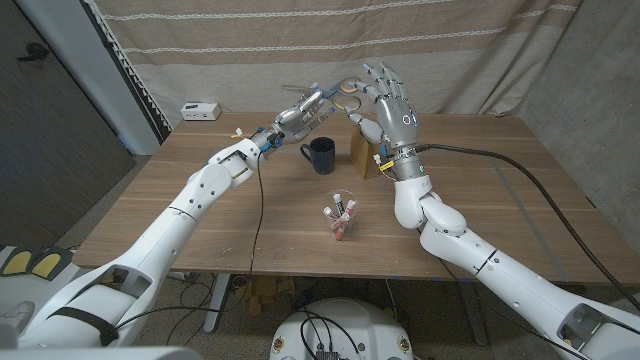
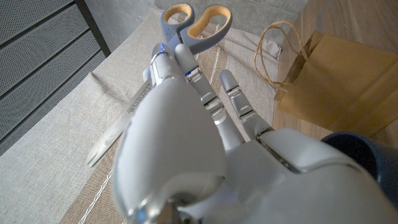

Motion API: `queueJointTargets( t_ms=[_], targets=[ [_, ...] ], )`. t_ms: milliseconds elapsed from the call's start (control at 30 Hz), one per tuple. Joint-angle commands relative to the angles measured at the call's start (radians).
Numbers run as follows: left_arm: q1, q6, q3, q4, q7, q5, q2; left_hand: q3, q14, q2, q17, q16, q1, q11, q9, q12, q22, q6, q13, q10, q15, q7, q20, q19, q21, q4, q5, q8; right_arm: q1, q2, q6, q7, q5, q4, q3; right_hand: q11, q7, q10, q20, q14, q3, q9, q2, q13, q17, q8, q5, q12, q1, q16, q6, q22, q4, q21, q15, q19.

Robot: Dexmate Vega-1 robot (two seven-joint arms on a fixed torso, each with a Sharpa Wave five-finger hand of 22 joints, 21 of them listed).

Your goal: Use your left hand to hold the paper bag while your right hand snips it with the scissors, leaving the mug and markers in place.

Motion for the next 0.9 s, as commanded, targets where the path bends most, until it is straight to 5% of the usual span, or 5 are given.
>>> queueJointTargets(
  t_ms=[33,900],
  targets=[
    [-0.004,-0.003,0.001,0.015,-0.022,-0.002,-0.004,0.000,0.007,0.030,0.002,0.006,-0.018,-0.026,0.003,0.005,0.003,0.001,0.005,0.097,0.000,0.003,-0.105,-0.002,0.010,0.003,0.004,0.003,0.015,0.002,-0.025,0.021,-0.012,0.006,-0.015,-0.001,-0.003,-0.001,0.003,-0.006,-0.005,0.003,-0.003,0.006,0.002,0.006,0.006,0.003,0.012,-0.002,0.012,0.001,0.003,-0.001,-0.102,-0.007],
    [-0.007,0.012,0.008,0.009,-0.039,-0.002,0.002,0.000,0.008,0.031,0.002,0.006,-0.021,-0.026,0.004,0.006,0.001,0.003,0.004,0.098,0.000,0.002,-0.103,-0.001,0.014,0.005,0.002,0.004,0.019,0.030,-0.135,0.033,-0.027,-0.004,-0.028,0.012,0.008,-0.001,0.001,-0.011,-0.007,0.004,0.000,0.006,0.002,0.003,0.011,0.004,0.018,0.001,0.013,0.001,0.006,0.003,-0.097,-0.002]
  ],
)
